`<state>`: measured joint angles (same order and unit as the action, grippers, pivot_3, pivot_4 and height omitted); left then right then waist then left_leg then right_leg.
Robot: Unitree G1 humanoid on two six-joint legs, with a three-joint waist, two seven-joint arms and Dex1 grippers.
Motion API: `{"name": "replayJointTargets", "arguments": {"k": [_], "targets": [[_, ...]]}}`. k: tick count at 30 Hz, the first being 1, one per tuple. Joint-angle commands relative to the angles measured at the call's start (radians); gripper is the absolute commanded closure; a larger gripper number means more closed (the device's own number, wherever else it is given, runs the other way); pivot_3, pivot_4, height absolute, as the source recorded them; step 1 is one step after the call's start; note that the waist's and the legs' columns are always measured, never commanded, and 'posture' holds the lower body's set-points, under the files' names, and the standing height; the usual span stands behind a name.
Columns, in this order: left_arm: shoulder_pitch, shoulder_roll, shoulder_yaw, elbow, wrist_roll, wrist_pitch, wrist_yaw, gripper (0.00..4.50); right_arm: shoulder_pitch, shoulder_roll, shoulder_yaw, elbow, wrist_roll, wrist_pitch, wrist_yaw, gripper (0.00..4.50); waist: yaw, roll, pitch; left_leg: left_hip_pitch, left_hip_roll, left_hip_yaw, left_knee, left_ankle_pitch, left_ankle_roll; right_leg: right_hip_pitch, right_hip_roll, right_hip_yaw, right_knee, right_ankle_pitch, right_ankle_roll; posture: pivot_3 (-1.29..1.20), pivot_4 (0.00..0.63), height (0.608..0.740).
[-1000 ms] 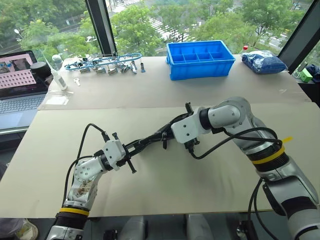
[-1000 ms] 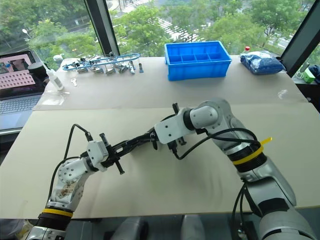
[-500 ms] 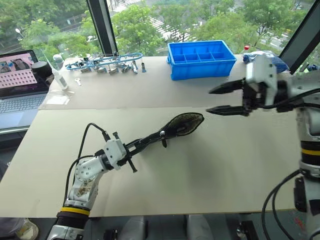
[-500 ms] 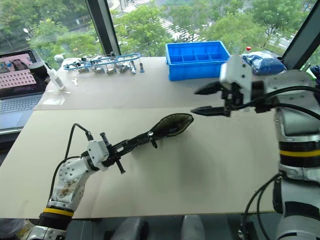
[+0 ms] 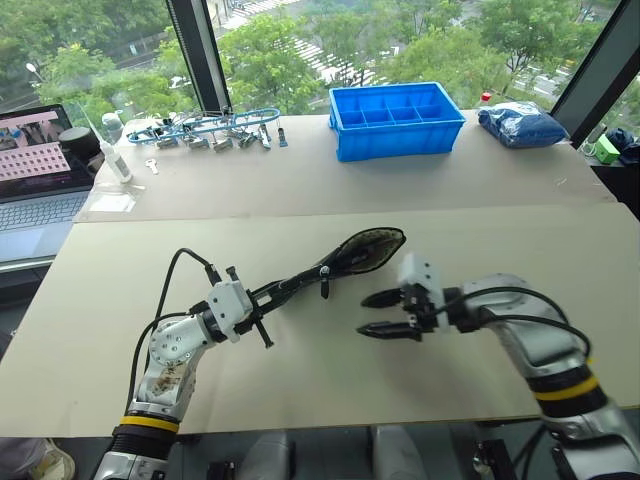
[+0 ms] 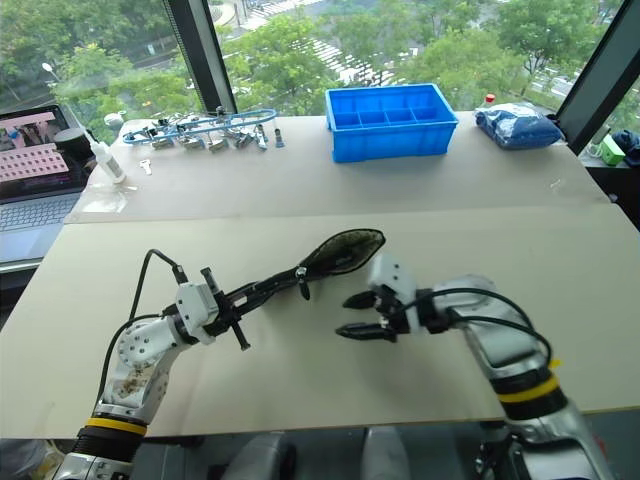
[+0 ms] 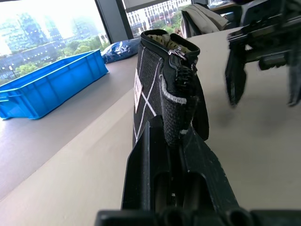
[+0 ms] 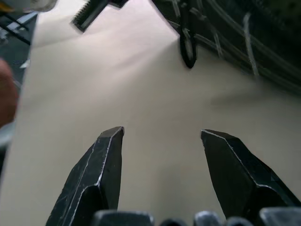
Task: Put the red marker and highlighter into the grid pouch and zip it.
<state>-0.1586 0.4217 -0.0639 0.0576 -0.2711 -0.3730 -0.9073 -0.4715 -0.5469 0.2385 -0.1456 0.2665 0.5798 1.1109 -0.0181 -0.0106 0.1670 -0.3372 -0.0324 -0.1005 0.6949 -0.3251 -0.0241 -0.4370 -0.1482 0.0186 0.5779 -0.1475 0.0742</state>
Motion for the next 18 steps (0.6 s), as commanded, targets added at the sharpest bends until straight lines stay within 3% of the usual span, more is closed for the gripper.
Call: {"name": "replayJointTargets", "arguments": {"k": [1, 9, 13, 18], "targets": [[-0.003, 0.007, 0.005, -0.007, 0.006, -0.024, -0.001, 4.5, -0.099, 0.077, -0.005, 0.034, 0.0, 0.002, -0.077, 1.6, 0.0, 0.0, 0.0, 0.0, 0.0, 0.0, 0.0, 0.0, 0.0, 0.0, 0.0, 0.0, 0.0, 0.0, 0.0, 0.0, 0.15, 0.74], [0.0, 0.006, 0.008, -0.007, 0.007, -0.026, 0.002, 4.5, -0.183, 0.157, -0.039, -0.02, 0.137, 0.126, -0.068, 1.6, 0.002, 0.0, 0.0, -0.001, 0.0, -0.001, -0.001, 0.0, -0.001, 0.0, 0.0, -0.001, 0.001, 0.0, 0.0, 0.0, 0.15, 0.74], [-0.004, 0.003, 0.008, 0.004, 0.008, -0.031, 0.002, 4.5, -0.188, 0.14, -0.023, -0.026, 0.148, 0.137, -0.06, 2.63, 0.0, 0.0, 0.0, -0.001, 0.0, -0.002, -0.001, 0.0, 0.0, 0.0, 0.0, -0.001, 0.001, 0.0, 0.0, 0.0, 0.15, 0.74], [-0.011, -0.001, 0.006, 0.015, 0.01, -0.038, 0.002, 4.5, -0.176, 0.122, -0.017, -0.04, 0.16, 0.119, -0.034, 4.39, -0.001, 0.0, 0.0, -0.001, 0.0, -0.002, -0.001, 0.0, 0.0, 0.0, 0.0, -0.001, 0.001, 0.0, 0.0, 0.0, 0.15, 0.74]]}}
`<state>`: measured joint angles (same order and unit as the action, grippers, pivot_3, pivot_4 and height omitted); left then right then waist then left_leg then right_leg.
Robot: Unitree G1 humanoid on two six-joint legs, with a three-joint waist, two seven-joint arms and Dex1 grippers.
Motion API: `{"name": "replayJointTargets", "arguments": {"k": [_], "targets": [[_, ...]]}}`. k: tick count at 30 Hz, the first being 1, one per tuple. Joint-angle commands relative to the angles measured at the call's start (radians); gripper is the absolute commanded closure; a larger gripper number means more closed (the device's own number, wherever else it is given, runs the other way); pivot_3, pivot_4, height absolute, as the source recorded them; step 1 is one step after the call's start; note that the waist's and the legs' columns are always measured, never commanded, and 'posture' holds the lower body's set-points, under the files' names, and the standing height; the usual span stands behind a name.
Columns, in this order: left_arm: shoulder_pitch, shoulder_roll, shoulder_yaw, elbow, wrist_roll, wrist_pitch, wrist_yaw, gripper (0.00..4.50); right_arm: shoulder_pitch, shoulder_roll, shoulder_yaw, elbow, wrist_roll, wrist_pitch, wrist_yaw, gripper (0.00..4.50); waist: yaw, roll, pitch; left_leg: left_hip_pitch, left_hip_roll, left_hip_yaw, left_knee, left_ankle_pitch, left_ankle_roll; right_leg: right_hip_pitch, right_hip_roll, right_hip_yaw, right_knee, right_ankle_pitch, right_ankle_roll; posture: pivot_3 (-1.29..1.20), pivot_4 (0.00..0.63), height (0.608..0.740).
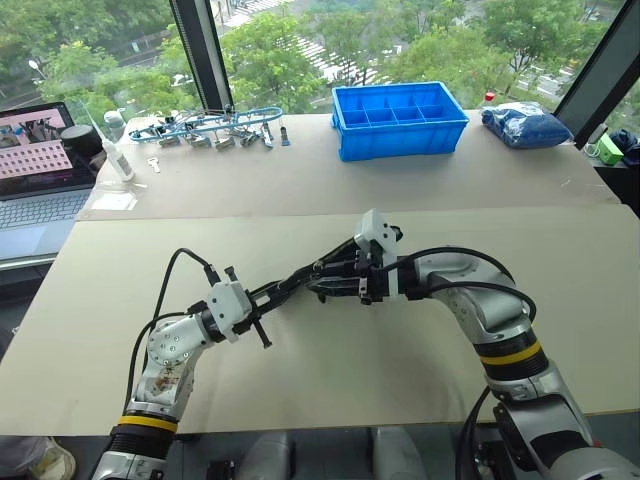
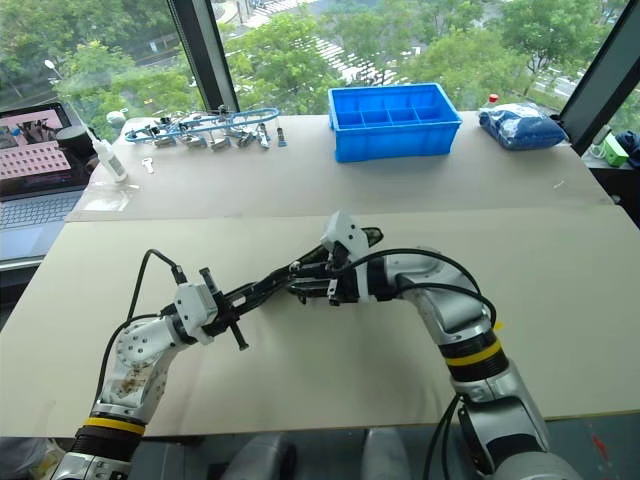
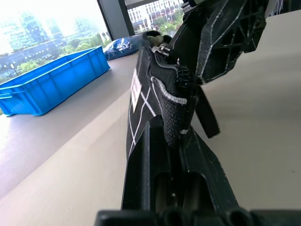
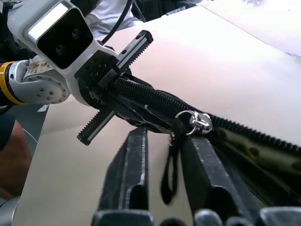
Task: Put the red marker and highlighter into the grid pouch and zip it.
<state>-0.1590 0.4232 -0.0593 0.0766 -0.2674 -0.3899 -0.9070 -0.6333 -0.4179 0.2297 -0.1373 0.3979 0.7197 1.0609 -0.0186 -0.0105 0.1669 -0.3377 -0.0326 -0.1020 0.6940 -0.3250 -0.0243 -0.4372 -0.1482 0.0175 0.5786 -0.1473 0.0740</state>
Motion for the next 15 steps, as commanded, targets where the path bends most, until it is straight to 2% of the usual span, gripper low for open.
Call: {"name": "replayJointTargets", "arguments": {"k": [1, 7, 12, 15], "targets": [[-0.012, -0.003, 0.001, -0.002, 0.006, -0.023, 0.002, 4.5, -0.013, -0.009, -0.013, -0.049, 0.034, -0.02, 0.018, 4.39, 0.0, 0.0, 0.0, 0.0, 0.0, 0.0, 0.0, 0.0, 0.0, 0.0, 0.0, 0.0, 0.0, 0.0, 0.0, 0.0, 0.15, 0.74], [-0.014, -0.005, -0.004, 0.004, 0.007, -0.03, 0.003, 4.5, -0.014, -0.055, -0.016, -0.01, -0.01, -0.04, -0.009, 4.39, 0.001, 0.0, 0.0, 0.0, 0.0, 0.0, 0.0, 0.0, 0.0, 0.0, 0.0, 0.0, 0.0, 0.0, 0.0, 0.0, 0.15, 0.74], [-0.009, -0.008, -0.003, 0.003, 0.009, -0.033, 0.006, 4.5, -0.011, -0.173, -0.077, 0.1, -0.055, -0.087, -0.013, 4.39, 0.003, 0.0, 0.0, 0.0, 0.0, 0.0, 0.0, 0.0, 0.0, 0.0, 0.0, 0.0, 0.0, 0.0, 0.0, 0.0, 0.15, 0.74], [-0.002, -0.011, -0.004, -0.001, 0.01, -0.035, 0.008, 4.5, -0.009, -0.282, -0.106, 0.213, -0.123, -0.183, -0.004, 4.39, 0.001, 0.0, 0.0, 0.0, 0.0, 0.0, 0.0, 0.0, 0.0, 0.0, 0.0, 0.0, 0.0, 0.0, 0.0, 0.0, 0.15, 0.74]]}}
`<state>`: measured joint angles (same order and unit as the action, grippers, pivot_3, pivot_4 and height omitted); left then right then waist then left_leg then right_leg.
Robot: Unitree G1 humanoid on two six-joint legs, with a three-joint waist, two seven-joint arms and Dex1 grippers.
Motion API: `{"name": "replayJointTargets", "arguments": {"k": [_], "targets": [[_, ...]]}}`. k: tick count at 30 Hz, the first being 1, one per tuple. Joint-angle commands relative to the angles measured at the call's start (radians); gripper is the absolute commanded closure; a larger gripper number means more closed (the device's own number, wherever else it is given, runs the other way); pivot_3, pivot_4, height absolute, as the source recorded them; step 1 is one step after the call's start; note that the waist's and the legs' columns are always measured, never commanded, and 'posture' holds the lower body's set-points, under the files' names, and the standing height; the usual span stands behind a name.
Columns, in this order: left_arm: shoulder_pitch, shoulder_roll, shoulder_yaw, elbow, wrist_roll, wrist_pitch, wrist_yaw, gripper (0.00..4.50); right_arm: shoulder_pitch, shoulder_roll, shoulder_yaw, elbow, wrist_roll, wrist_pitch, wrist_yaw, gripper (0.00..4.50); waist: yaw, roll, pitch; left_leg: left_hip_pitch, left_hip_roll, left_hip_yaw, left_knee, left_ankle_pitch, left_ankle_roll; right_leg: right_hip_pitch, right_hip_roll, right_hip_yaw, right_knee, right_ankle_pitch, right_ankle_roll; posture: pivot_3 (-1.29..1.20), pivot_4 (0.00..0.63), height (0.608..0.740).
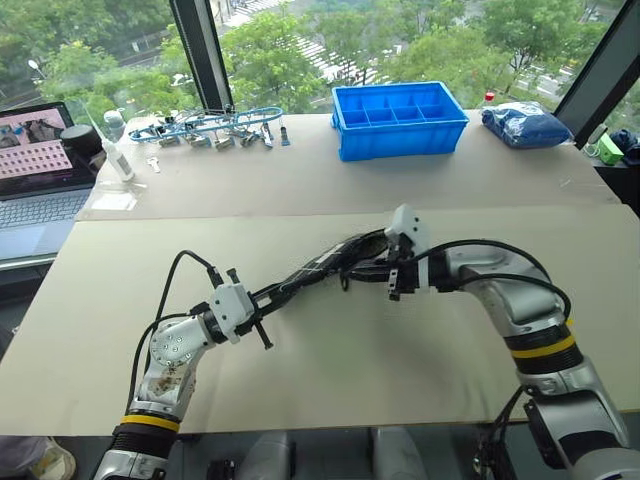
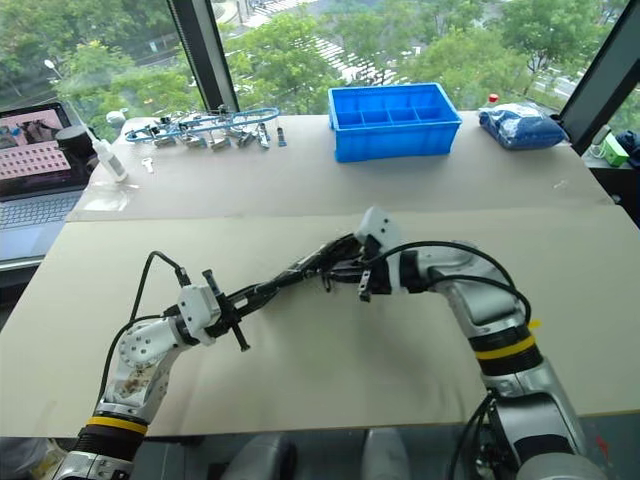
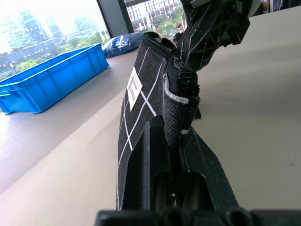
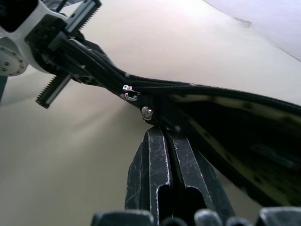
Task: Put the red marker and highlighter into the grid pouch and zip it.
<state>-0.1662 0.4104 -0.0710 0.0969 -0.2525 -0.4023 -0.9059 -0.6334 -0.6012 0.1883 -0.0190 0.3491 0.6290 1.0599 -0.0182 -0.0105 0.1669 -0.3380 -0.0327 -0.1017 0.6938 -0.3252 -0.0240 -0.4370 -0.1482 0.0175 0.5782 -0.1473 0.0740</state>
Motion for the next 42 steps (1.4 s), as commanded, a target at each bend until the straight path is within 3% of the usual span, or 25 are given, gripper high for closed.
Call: {"name": "replayJointTargets", "arguments": {"k": [1, 6, 11, 14, 21, 29, 36, 40, 42], "targets": [[0.006, 0.001, 0.008, -0.022, -0.004, -0.023, 0.007, 4.5, -0.017, -0.118, -0.069, 0.131, -0.089, -0.115, -0.009, 4.39, 0.003, 0.0, 0.0, 0.0, 0.0, 0.0, 0.0, 0.0, 0.0, 0.0, 0.0, 0.0, 0.0, 0.0, 0.0, 0.0, 0.15, 0.74], [0.008, 0.002, 0.008, -0.022, -0.004, -0.023, 0.004, 4.5, -0.113, -0.195, -0.11, 0.373, -0.167, -0.255, -0.055, 4.39, -0.004, 0.0, 0.0, 0.0, 0.0, 0.001, 0.0, 0.0, 0.0, 0.0, 0.0, 0.0, -0.001, 0.0, 0.0, 0.0, 0.15, 0.74], [0.005, 0.007, 0.009, -0.018, -0.008, -0.027, -0.001, 4.5, -0.142, -0.213, -0.122, 0.45, -0.168, -0.313, -0.049, 4.39, -0.009, 0.0, 0.0, 0.0, 0.0, 0.001, 0.0, 0.0, 0.0, 0.0, 0.0, 0.0, -0.001, 0.0, 0.0, 0.0, 0.15, 0.74], [0.002, 0.01, 0.008, -0.015, -0.011, -0.029, -0.006, 4.5, -0.122, -0.196, -0.137, 0.393, -0.109, -0.274, -0.015, 3.71, -0.006, 0.0, 0.0, -0.001, 0.0, 0.001, 0.0, 0.0, 0.0, 0.0, 0.0, 0.0, 0.0, 0.0, 0.0, 0.0, 0.15, 0.74], [-0.021, 0.012, 0.004, -0.002, -0.021, -0.032, -0.034, 4.5, -0.039, -0.243, -0.245, 0.252, 0.074, -0.044, 0.119, 1.29, 0.002, 0.0, 0.0, -0.001, 0.0, 0.001, 0.0, -0.001, 0.001, 0.0, 0.0, 0.0, -0.001, 0.0, 0.0, 0.0, 0.15, 0.74], [-0.14, 0.036, -0.05, 0.096, -0.074, -0.104, -0.267, 4.5, 0.168, -0.409, -0.401, 0.159, 0.114, -0.075, 0.201, 1.29, 0.012, 0.0, 0.0, -0.002, 0.0, 0.001, 0.001, -0.001, 0.002, 0.001, 0.0, 0.0, 0.0, 0.0, 0.001, 0.0, 0.15, 0.74], [-0.333, -0.007, -0.118, 0.342, -0.083, -0.296, -0.522, 4.5, 0.36, -0.409, -0.535, -0.05, 0.198, 0.02, 0.144, 1.29, 0.004, 0.0, 0.0, -0.001, 0.0, 0.002, 0.001, -0.001, 0.002, 0.002, 0.0, 0.0, 0.0, 0.0, 0.001, 0.0, 0.15, 0.74], [-0.448, -0.023, -0.11, 0.586, -0.024, -0.436, -0.565, 4.5, 0.459, -0.385, -0.573, -0.161, 0.225, 0.055, 0.09, 1.29, 0.007, -0.001, 0.0, 0.0, 0.0, 0.002, 0.002, -0.001, 0.002, 0.004, 0.0, 0.0, -0.001, 0.001, 0.001, 0.0, 0.15, 0.74], [-0.483, -0.02, -0.104, 0.683, 0.0, -0.465, -0.562, 3.78, 0.491, -0.375, -0.598, -0.187, 0.238, 0.068, 0.065, 1.25, 0.008, -0.001, 0.001, 0.0, 0.0, 0.001, 0.002, -0.001, 0.003, 0.005, 0.0, 0.0, -0.001, 0.001, 0.001, 0.0, 0.15, 0.74]]}}
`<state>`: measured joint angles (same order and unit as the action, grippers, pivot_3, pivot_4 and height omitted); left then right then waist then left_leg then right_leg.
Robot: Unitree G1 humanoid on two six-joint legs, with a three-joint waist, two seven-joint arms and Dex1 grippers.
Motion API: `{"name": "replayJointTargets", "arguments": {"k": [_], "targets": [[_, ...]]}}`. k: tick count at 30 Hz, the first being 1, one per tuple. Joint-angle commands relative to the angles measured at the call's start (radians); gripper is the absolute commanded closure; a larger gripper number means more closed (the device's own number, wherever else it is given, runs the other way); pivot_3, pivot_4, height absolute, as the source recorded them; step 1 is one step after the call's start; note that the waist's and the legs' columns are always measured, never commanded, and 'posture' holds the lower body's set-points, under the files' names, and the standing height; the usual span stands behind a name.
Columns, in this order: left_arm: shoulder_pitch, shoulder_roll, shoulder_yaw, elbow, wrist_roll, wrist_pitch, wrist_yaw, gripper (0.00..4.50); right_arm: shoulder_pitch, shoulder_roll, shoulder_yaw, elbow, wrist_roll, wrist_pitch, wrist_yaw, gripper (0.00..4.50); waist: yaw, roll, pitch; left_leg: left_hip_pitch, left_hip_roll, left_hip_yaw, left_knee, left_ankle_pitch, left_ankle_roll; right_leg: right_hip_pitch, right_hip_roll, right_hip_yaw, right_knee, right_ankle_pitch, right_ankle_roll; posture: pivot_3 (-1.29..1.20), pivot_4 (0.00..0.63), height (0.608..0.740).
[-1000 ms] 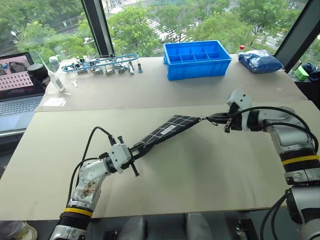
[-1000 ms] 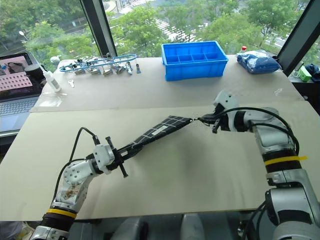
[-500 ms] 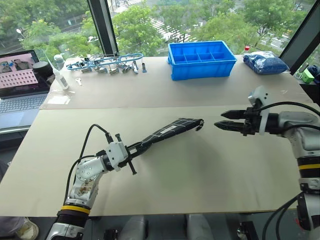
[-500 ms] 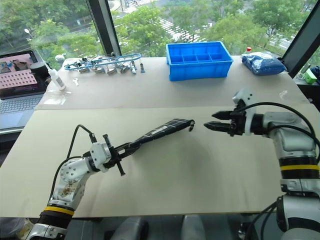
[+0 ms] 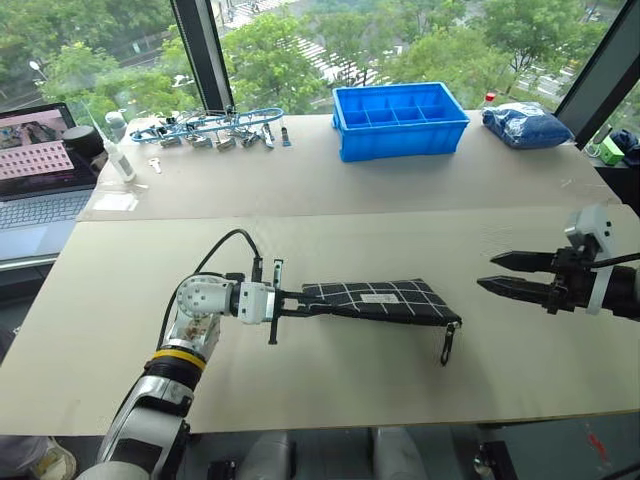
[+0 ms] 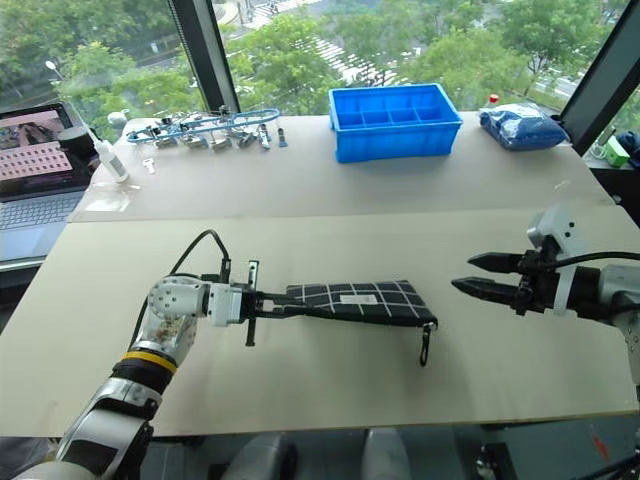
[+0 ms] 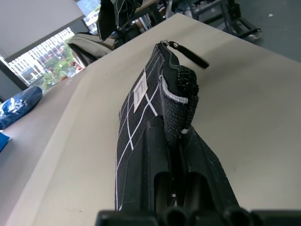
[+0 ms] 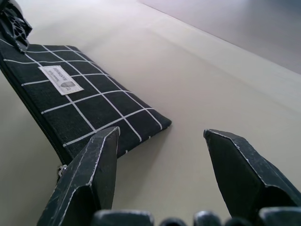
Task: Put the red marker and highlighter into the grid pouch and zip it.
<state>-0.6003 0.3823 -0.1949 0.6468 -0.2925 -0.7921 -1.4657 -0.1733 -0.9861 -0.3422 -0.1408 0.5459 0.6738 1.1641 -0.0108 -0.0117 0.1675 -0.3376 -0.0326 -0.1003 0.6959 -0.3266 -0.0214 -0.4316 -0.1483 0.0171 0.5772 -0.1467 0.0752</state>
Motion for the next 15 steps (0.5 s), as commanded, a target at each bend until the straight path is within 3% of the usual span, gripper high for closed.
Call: {"name": "replayJointTargets", "arguments": {"k": [1, 5, 10, 11, 15], "targets": [[-0.052, 0.009, 0.024, 0.158, 0.036, -0.069, -0.009, 3.55, 0.044, 0.012, -0.083, -0.069, 0.048, 0.027, -0.046, 1.25, -0.001, 0.0, 0.0, 0.0, 0.0, 0.0, 0.0, 0.0, 0.0, 0.001, 0.0, 0.0, 0.0, 0.0, 0.0, 0.0, 0.15, 0.74], [-0.017, 0.018, 0.028, 0.143, 0.011, -0.048, -0.031, 2.06, 0.079, 0.003, -0.109, -0.066, 0.05, 0.021, -0.059, 1.25, -0.003, 0.0, 0.0, 0.001, 0.0, 0.0, 0.0, -0.001, 0.002, 0.002, 0.0, 0.0, -0.001, 0.0, 0.001, 0.0, 0.15, 0.74], [0.102, 0.095, 0.012, -0.045, -0.003, 0.084, -0.06, 0.25, 0.051, -0.005, -0.091, -0.027, 0.039, 0.008, -0.059, 1.25, -0.006, 0.0, 0.0, 0.002, 0.0, 0.0, 0.0, -0.001, 0.002, 0.002, 0.0, 0.0, -0.001, 0.0, 0.001, 0.0, 0.15, 0.74], [0.118, 0.109, 0.012, -0.072, 0.001, 0.097, -0.06, 0.25, 0.046, -0.006, -0.088, -0.022, 0.039, 0.006, -0.058, 1.25, -0.006, 0.0, 0.0, 0.002, 0.0, 0.0, 0.0, -0.001, 0.002, 0.002, 0.0, 0.0, 0.0, 0.0, 0.001, 0.0, 0.15, 0.74], [0.271, 0.312, 0.057, -0.372, -0.063, 0.554, -0.004, 0.25, -0.014, -0.02, -0.055, 0.068, 0.015, -0.027, -0.036, 1.25, -0.011, 0.0, 0.0, 0.002, 0.001, -0.001, 0.0, -0.001, 0.002, 0.002, 0.0, 0.0, 0.0, 0.0, 0.001, 0.0, 0.15, 0.74]]}}
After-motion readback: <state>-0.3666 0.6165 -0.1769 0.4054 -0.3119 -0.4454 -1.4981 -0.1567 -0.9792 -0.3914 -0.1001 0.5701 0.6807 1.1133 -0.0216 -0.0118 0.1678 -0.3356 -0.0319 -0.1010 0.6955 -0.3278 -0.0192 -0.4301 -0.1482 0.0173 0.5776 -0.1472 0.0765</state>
